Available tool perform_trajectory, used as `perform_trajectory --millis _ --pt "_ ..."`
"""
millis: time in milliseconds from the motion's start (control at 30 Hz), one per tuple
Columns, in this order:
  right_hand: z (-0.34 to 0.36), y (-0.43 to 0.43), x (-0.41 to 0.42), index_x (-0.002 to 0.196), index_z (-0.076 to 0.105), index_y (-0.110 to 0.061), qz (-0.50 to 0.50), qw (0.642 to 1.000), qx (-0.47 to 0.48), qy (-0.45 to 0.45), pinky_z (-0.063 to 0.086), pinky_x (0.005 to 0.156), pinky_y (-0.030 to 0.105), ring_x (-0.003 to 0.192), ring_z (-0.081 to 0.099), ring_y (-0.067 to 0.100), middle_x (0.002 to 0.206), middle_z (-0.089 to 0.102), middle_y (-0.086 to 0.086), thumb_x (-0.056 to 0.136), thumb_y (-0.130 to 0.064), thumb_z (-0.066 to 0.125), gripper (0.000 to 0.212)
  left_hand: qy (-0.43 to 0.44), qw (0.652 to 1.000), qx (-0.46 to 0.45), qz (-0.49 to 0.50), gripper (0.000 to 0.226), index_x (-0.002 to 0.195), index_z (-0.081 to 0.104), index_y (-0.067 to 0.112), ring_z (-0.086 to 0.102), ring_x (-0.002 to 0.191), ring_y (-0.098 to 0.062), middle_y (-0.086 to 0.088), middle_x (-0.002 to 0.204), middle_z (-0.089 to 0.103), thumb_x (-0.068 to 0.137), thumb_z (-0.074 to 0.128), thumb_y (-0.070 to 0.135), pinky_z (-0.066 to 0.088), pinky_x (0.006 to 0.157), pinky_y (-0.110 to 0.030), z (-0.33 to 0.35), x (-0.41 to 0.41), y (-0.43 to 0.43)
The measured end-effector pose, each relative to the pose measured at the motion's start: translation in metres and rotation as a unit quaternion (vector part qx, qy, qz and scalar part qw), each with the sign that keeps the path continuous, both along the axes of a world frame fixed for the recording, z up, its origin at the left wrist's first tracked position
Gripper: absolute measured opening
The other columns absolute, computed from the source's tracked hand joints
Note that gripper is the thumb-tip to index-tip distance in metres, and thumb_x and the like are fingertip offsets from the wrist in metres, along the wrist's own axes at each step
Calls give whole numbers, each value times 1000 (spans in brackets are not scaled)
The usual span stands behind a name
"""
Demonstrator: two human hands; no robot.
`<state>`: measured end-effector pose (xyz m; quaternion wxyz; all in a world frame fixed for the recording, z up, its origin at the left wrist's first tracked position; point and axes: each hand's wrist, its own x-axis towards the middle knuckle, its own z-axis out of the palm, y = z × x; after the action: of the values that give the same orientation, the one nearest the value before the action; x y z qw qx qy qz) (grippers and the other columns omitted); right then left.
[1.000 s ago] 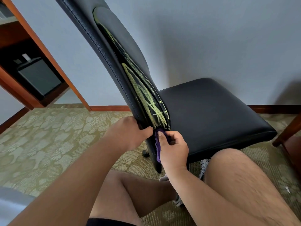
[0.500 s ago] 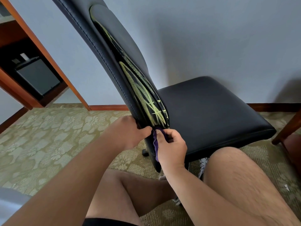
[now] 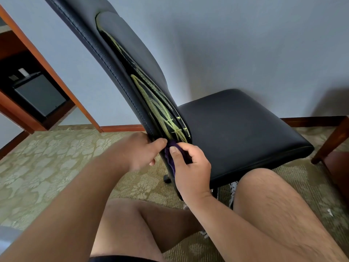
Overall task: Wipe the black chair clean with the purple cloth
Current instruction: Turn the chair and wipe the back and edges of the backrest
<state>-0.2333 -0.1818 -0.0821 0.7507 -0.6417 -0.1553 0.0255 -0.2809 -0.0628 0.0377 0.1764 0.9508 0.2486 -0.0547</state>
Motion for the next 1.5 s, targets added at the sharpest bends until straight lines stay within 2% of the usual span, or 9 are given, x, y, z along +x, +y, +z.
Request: perform_trajectory --millis 100,333,433,633,833,1000,1200,1333,1500 --pt "-7 -1 2 97 70 -41 8 1000 -25 -7 50 81 14 96 62 -4 97 66 -22 92 -30 68 12 -6 1000 24 -10 57 78 67 25 66 72 -9 12 67 71 87 28 65 51 83 -34 -1 1 -3" --pt "-22 3 6 86 70 -29 15 995 -63 76 57 77 41 82 66 10 84 70 -10 93 -27 67 8 -5 999 44 -24 55 67 67 23 65 67 -6 16 67 70 87 30 59 51 75 -27 -3 2 -1" --pt "-18 5 3 88 71 -31 1 997 -49 61 56 77 34 84 65 6 87 69 -12 92 -31 67 6 16 994 85 -64 35 77 58 29 64 66 -6 12 67 71 96 34 47 54 72 -29 -4 5 1" --pt "-21 6 4 95 67 -37 -1 998 -63 7 53 76 24 89 63 2 92 66 -17 94 -37 61 6 -11 998 65 19 46 65 65 21 56 41 1 10 51 64 91 45 53 38 43 -16 -12 10 3" --pt "-38 6 4 87 68 -29 -6 991 -89 99 55 80 33 84 63 6 89 68 -10 95 -25 64 9 -14 997 63 30 47 64 65 21 56 44 -3 8 50 63 89 45 55 39 45 -18 -14 11 3" --pt "-23 9 2 86 66 -36 -16 996 -52 66 53 76 26 86 63 4 89 67 -13 93 -33 65 8 -10 998 59 29 45 69 66 22 61 50 -5 7 56 66 90 46 57 44 48 -19 -12 12 3" --pt "-33 8 4 81 62 -36 -21 992 -71 103 52 74 27 83 63 8 86 68 -11 95 -27 64 16 89 978 140 -125 19 103 50 35 63 83 -14 8 70 69 97 34 45 53 82 -35 -9 14 1" --pt "-45 10 -1 83 62 -32 -27 981 -56 184 56 72 36 81 66 19 87 69 -3 96 -27 63 14 55 986 121 -101 52 91 60 32 65 76 -10 14 58 66 76 27 68 54 79 -36 -15 15 8" --pt "-42 6 3 93 59 -26 -63 983 -60 159 53 86 45 91 63 18 99 64 0 98 -27 59 5 102 933 245 -245 20 111 28 29 63 85 -17 4 81 64 95 40 29 53 83 -37 -21 16 15"
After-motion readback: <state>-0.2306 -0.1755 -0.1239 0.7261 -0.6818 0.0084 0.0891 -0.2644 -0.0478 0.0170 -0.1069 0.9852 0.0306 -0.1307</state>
